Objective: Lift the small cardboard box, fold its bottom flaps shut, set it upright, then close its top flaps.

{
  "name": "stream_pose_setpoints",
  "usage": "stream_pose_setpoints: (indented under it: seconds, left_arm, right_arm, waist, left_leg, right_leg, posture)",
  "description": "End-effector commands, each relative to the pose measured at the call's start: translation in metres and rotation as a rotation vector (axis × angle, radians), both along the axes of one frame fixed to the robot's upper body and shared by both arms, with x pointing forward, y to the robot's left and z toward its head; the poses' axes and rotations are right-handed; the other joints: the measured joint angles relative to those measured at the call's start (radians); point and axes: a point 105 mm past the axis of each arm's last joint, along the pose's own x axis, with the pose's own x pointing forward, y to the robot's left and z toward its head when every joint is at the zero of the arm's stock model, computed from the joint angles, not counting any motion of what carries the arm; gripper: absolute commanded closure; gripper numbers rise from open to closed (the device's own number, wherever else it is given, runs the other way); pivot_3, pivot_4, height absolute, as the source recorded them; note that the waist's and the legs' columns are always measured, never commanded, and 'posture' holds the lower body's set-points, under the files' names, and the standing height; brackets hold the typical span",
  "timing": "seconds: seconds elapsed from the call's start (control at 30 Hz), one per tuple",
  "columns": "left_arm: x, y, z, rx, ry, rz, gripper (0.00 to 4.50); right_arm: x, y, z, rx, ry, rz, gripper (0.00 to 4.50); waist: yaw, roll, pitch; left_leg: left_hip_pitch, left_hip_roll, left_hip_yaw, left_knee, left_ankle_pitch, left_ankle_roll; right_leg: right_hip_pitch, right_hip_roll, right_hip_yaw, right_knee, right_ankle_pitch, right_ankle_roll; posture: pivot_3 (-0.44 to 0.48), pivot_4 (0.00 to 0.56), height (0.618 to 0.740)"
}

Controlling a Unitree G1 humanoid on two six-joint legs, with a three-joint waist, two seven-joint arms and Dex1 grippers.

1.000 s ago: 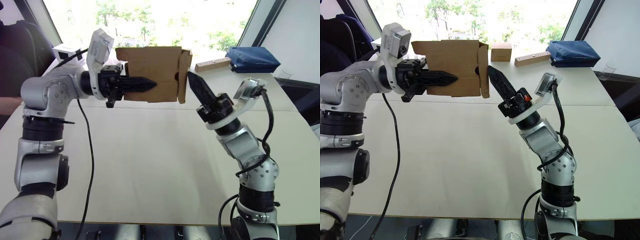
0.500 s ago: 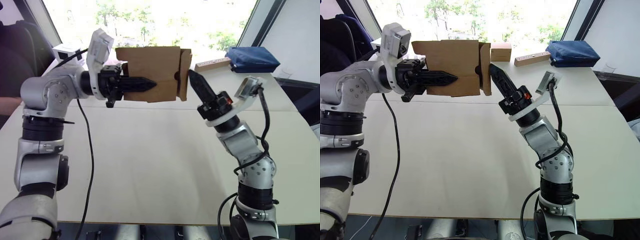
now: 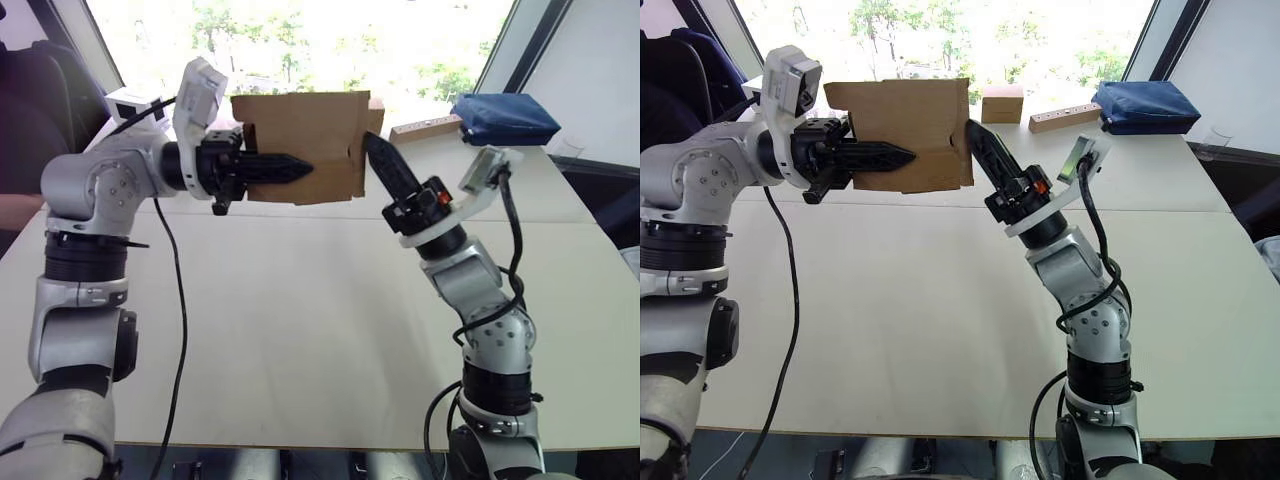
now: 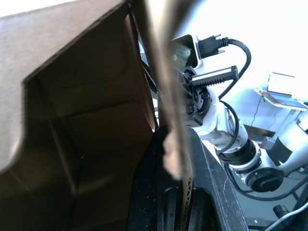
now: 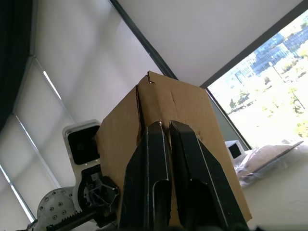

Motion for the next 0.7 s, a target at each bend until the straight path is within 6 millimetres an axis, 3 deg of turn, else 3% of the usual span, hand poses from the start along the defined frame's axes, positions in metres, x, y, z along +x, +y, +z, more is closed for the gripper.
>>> stream_pose_setpoints:
  seconds: [0.03, 0.3, 0.7]
  left_arm:
    - [-0.004, -0.001, 0.013, -0.019, -0.06, -0.008, 4.5]
    - [-0.003, -0.001, 0.013, -0.025, -0.062, -0.002, 4.5]
    - [-0.004, 0.001, 0.012, -0.023, -0.063, -0.003, 4.5]
  right_arm:
    - [-0.019, 0.017, 0.017, 0.01, -0.074, 0.083, 4.32]
    - [-0.03, 0.032, 0.006, -0.018, -0.05, 0.164, 4.32]
    - [-0.024, -0.005, -0.006, -0.071, -0.008, 0.085, 4.32]
  waist:
    - [0.0, 0.0, 0.0]
    - [0.0, 0.0, 0.0]
    - [0.001, 0.0, 0.0]
  left_leg:
    - [0.0, 0.0, 0.0, 0.0, 0.0, 0.0]
    - [0.0, 0.0, 0.0, 0.0, 0.0, 0.0]
    - [0.0, 0.0, 0.0, 0.0, 0.0, 0.0]
  right_leg:
    - [0.0, 0.0, 0.0, 0.0, 0.0, 0.0]
    - [0.0, 0.0, 0.0, 0.0, 0.0, 0.0]
    - [0.0, 0.0, 0.0, 0.0, 0.0, 0.0]
  posture:
    - [0.0, 0.15, 0.74]
    - [0.0, 0.15, 0.74]
    - [0.0, 0.15, 0.74]
